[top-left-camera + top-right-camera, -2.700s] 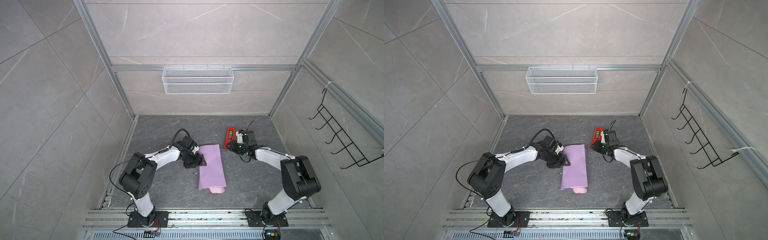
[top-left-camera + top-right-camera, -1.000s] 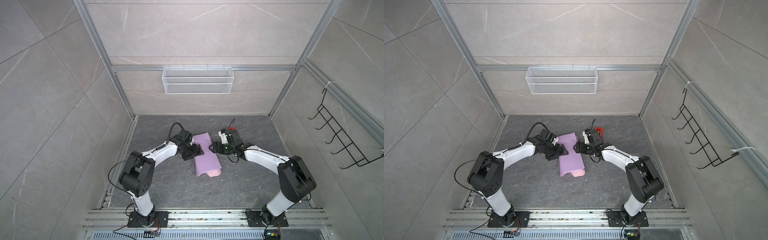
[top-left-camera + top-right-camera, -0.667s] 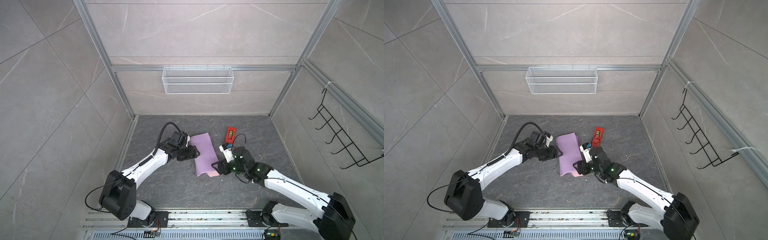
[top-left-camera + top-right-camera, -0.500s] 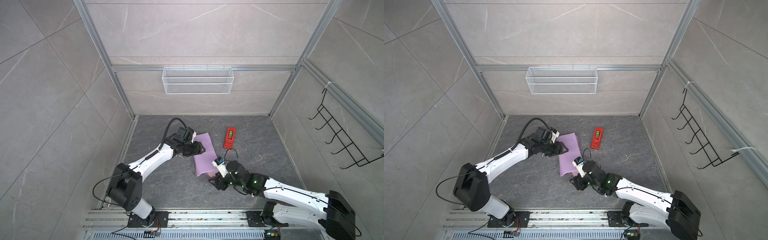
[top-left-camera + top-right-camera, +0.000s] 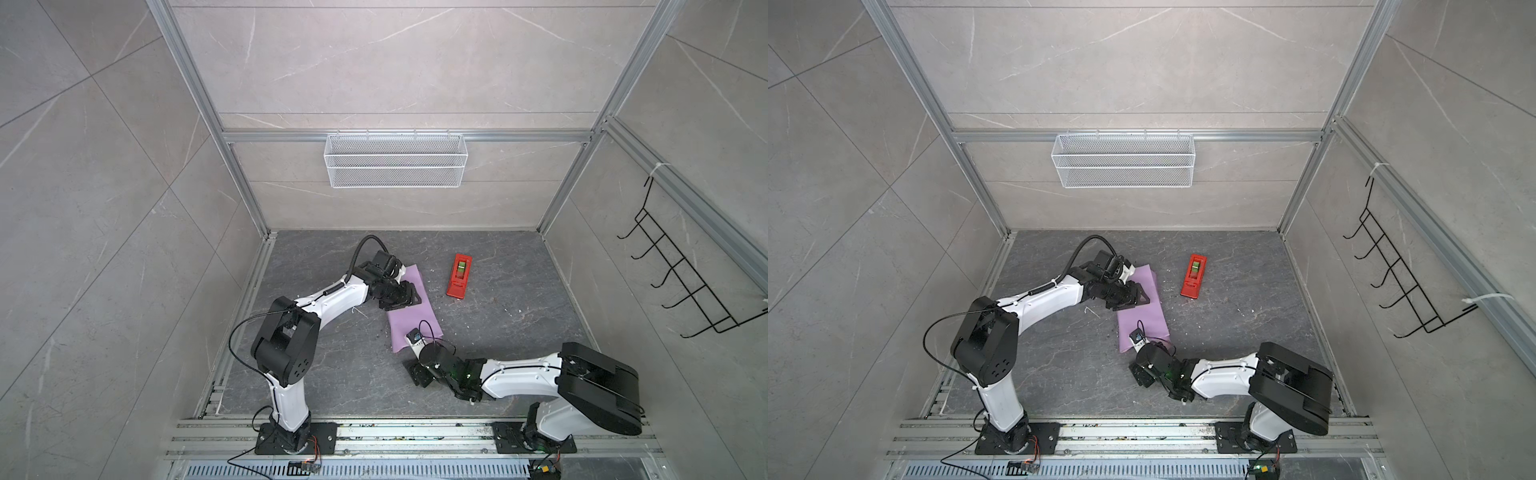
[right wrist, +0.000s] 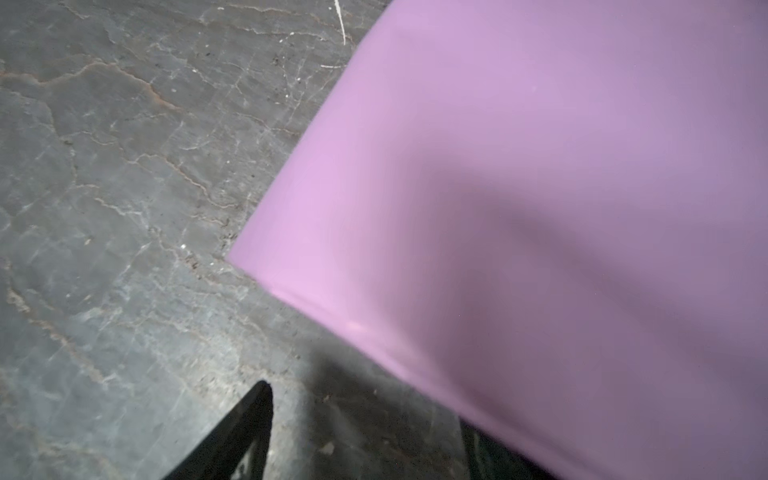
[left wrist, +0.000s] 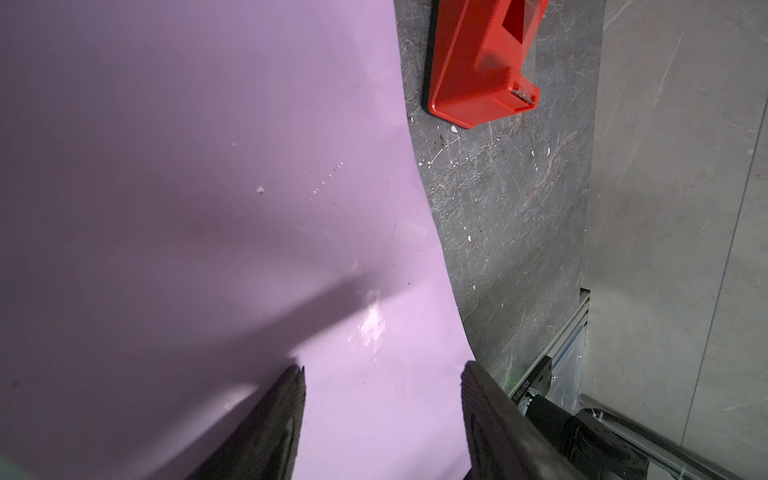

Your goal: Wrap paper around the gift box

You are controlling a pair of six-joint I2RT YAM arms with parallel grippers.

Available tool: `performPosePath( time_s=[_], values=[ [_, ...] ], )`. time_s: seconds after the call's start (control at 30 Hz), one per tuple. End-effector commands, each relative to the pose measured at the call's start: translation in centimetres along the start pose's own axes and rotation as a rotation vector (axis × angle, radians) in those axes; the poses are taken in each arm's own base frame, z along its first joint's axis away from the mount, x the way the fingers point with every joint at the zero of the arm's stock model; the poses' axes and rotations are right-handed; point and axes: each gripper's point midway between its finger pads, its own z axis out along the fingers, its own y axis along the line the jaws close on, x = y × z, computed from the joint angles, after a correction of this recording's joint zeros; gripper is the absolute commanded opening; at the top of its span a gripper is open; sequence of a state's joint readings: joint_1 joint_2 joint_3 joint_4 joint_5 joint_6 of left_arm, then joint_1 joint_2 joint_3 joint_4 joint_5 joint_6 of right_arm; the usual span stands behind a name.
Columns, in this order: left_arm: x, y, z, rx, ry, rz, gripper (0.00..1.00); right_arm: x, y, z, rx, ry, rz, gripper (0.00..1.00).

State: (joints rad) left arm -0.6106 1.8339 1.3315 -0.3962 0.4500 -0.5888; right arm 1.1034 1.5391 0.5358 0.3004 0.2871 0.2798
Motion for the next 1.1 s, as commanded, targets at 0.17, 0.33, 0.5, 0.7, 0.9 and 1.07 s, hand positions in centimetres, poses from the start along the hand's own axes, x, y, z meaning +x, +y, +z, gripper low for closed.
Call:
performPosePath(
  time_s=[0.17,0.33,0.5,0.7,0.9,1.07],
  values=[
    [0.7,0.8,0.6,-0.023,0.035,0.021,0.63,-0.4,-0.7,1.9,0.076,-0.064,-0.025,0.74],
    [0.7,1.0,0.5,-0.028,0.035,0.021,0.63,-0.3,0.4,3.1,0.028,-0.071,-0.044,0.74],
    [0.7,1.2,0.4,-0.030,0.035,0.022,0.62,-0.6,2.4,3.0,-0.085,-0.082,-0.069,0.72],
    [0.7,1.6,0.5,-0.035,0.035,0.015,0.62,-0.1,4.7,2.5,-0.224,-0.053,-0.095,0.67],
    [0.5,1.6,0.3,-0.035,0.032,0.014,0.62,1.0,5.9,2.0,-0.303,0.000,-0.094,0.63],
    [-0.2,0.8,-0.3,-0.020,0.014,0.029,0.64,0.3,5.8,-0.2,-0.327,-0.007,-0.063,0.61]
  ],
)
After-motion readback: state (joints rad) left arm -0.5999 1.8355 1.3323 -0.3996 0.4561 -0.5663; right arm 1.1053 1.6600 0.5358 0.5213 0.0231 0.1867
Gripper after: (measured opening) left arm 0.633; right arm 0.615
